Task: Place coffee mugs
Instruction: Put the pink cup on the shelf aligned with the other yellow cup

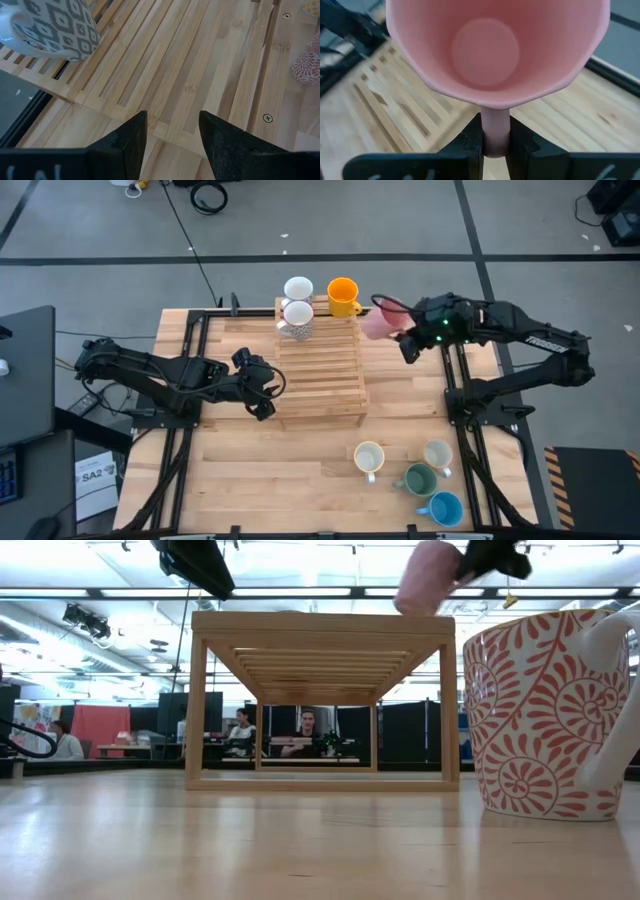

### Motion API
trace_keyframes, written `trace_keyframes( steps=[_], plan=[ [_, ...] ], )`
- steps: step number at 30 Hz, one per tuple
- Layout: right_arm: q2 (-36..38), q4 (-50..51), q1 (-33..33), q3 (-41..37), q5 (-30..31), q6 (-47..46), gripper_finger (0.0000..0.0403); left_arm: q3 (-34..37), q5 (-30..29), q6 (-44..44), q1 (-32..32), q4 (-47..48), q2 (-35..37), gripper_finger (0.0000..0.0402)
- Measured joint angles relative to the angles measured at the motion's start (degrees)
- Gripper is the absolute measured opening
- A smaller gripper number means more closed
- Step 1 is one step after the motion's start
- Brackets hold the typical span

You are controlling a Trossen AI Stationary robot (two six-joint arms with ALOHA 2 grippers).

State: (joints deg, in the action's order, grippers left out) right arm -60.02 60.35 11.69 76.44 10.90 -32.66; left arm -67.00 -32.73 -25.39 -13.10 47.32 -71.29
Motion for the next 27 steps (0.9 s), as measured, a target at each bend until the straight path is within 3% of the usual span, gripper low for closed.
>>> trace_keyframes(
  steps=[12,27],
  plan=[
    [-15.07,-3.77,-0.47,9.05,0.0,6.14,0.0055,0.0,0.0,0.0,0.0,-0.07,0.0,0.0185],
    [-25.3,-8.27,2.35,9.78,0.02,10.12,0.0058,0.0,0.0,0.0,-0.02,-0.04,0.0,0.0185]
  ],
)
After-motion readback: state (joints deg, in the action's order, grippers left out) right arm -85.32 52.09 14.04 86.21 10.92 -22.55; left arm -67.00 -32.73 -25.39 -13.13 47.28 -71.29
